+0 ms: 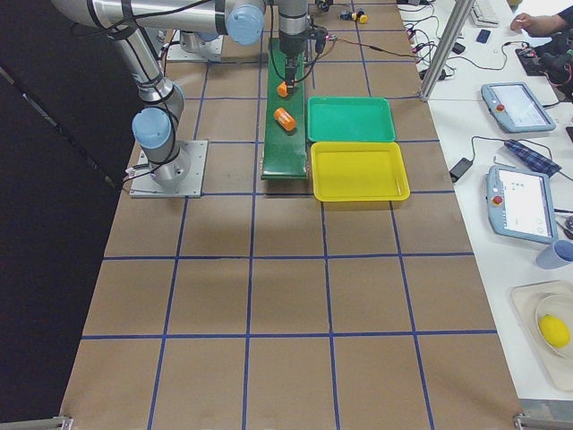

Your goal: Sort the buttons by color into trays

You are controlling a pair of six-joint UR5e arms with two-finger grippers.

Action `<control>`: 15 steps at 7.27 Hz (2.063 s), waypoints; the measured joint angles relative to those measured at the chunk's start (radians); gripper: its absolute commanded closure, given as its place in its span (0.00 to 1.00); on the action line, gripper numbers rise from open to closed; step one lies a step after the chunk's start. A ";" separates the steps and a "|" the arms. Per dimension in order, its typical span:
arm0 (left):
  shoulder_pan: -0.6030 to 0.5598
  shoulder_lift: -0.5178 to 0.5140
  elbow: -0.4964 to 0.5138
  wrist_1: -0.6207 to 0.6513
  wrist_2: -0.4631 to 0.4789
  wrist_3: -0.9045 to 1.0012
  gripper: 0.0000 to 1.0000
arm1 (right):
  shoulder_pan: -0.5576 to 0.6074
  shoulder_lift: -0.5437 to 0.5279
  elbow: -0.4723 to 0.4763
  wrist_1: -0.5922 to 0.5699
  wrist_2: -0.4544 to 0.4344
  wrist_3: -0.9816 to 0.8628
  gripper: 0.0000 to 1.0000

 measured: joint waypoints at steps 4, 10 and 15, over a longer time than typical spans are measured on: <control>-0.014 0.061 0.016 -0.076 0.030 -0.001 0.71 | 0.007 0.051 -0.007 -0.019 0.001 -0.022 0.00; -0.013 0.068 0.088 -0.116 -0.049 -0.010 0.00 | 0.020 0.064 -0.001 0.006 0.151 -0.121 0.00; -0.021 0.001 0.116 -0.113 -0.061 -0.048 0.00 | 0.010 0.059 0.016 0.003 0.032 -0.121 0.00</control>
